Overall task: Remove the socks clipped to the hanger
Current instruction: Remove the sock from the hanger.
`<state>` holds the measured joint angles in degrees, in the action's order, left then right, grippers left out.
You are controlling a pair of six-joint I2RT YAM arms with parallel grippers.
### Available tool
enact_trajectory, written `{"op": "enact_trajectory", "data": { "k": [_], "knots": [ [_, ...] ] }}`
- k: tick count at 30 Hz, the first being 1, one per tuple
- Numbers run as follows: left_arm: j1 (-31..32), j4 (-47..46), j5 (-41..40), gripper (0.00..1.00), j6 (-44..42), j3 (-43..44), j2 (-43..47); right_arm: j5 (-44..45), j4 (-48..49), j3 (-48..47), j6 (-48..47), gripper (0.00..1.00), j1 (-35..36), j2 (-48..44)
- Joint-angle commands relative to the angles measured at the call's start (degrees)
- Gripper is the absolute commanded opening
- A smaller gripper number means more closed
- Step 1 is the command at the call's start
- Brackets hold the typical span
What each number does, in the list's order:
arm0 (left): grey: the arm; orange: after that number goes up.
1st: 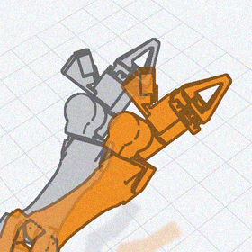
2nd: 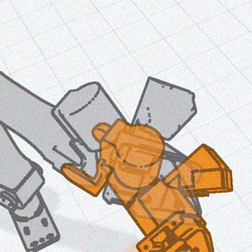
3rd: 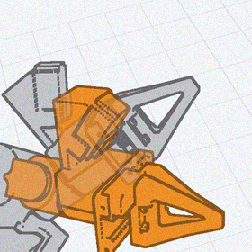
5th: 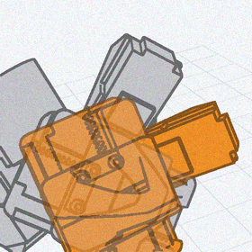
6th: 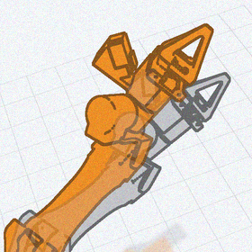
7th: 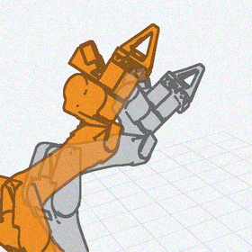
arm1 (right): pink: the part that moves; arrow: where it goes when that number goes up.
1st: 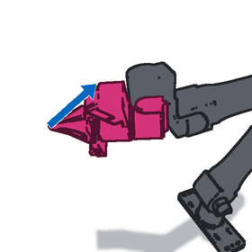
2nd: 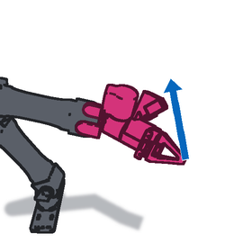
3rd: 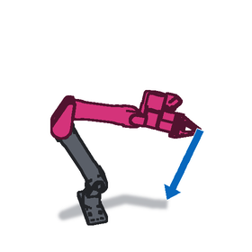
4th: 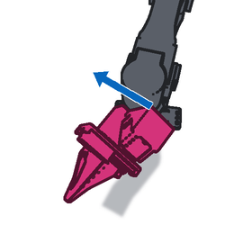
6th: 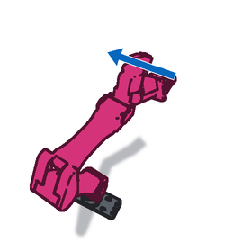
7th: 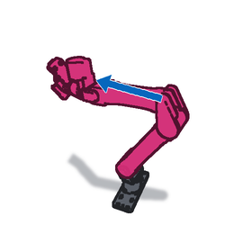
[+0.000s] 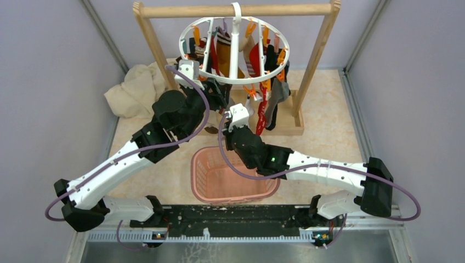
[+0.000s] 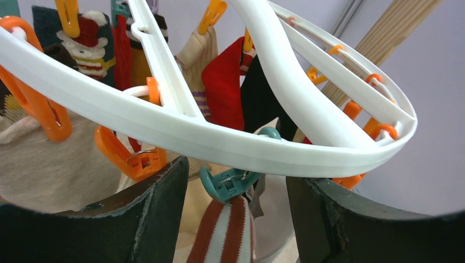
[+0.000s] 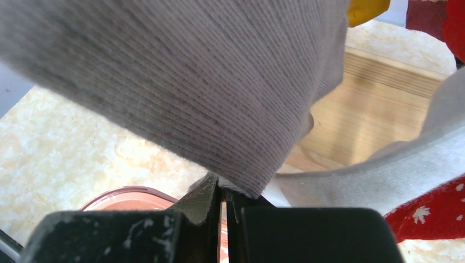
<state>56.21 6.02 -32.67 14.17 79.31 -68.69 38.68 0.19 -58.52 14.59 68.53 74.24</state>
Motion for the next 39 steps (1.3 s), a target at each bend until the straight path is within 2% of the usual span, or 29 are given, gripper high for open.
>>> {"op": "enact_trajectory", "data": {
  "k": [1,11,17,21,39],
  "knots": [
    [0.3,-5.5,-3.3,0.7,-2.9,-0.8,0.2,-0.6,1.7,-1.2,0.3,0.0,0.6,-1.2],
    [0.3,-9.4,-4.5,0.7,-3.5,-2.4,1.4,-0.9,1.9,-1.3,0.2,0.0,0.6,-0.4],
    [0.3,-12.8,-4.5,0.78,-2.7,-5.9,2.9,-0.8,1.8,-1.3,0.2,0.0,0.6,0.0],
    [0.3,-14.1,-3.9,0.8,-2.9,-6.9,3.8,-0.7,1.9,-1.3,0.0,0.0,0.6,0.3],
    [0.3,-21.1,-4.4,0.75,-7.2,-8.7,3.6,-0.7,2.5,-0.4,0.5,0.0,0.6,0.9]
  ]
}}
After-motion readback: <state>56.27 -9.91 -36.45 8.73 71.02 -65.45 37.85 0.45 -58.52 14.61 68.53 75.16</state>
